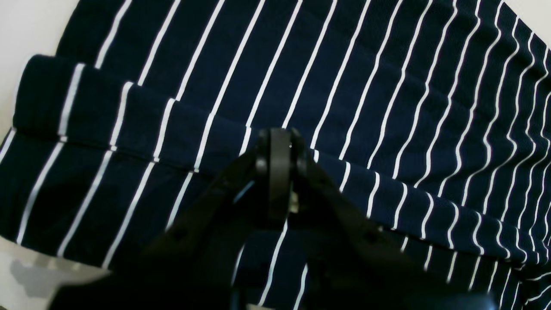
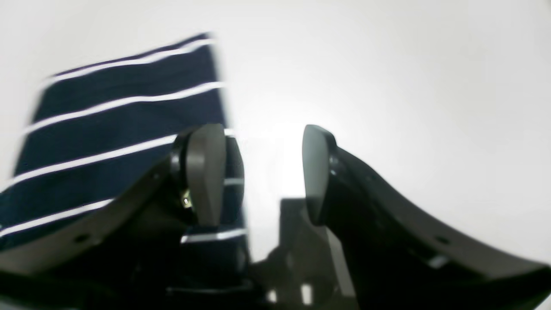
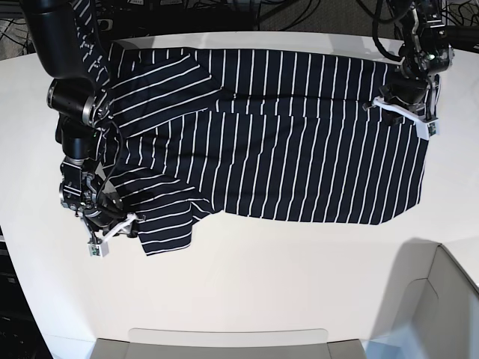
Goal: Fold the T-shirt properly
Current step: 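Grasp the hem corner nearest the left gripper with the left gripper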
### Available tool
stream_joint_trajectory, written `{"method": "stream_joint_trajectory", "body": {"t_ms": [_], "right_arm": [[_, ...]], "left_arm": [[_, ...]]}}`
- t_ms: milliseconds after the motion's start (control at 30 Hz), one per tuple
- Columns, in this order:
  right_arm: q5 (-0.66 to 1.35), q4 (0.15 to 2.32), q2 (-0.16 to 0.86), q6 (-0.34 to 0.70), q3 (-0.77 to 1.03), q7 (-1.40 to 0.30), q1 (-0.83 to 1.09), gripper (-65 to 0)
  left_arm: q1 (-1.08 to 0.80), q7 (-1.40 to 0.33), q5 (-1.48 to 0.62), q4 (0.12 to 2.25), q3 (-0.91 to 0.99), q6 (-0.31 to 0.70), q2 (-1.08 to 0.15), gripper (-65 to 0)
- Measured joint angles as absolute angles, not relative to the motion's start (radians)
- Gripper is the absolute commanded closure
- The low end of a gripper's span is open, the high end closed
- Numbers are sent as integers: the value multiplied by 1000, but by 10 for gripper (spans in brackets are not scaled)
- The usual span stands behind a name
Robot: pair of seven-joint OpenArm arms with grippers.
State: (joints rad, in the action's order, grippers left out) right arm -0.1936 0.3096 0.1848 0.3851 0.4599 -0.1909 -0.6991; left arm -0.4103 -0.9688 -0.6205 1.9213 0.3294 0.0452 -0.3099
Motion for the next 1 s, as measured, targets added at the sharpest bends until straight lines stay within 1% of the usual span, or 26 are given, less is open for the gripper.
{"method": "stream_joint_trajectory", "body": {"t_ms": [333, 567, 733, 867, 900, 1000], "right_arm": [[-198, 307, 188, 385, 460, -210, -718, -288], [-197, 305, 138, 389, 454, -204, -714, -288], [-182, 230, 136, 389, 455, -163, -732, -288], [-178, 214, 138, 389, 455, -155, -734, -288], [-178, 214, 138, 389, 455, -155, -734, -288], [-173, 214, 138, 389, 455, -168, -734, -288]], "left_arm": [[-410, -969, -620, 1921, 329, 45, -310, 0], [-410, -969, -620, 1921, 329, 45, -311, 0], [-388, -972, -619, 1921, 329, 45, -310, 0], [-357, -970, -620, 1921, 328, 46, -311, 0], [-348, -972, -620, 1921, 327, 47, -311, -4], [-300, -973, -619, 1921, 327, 47, -316, -68]]}}
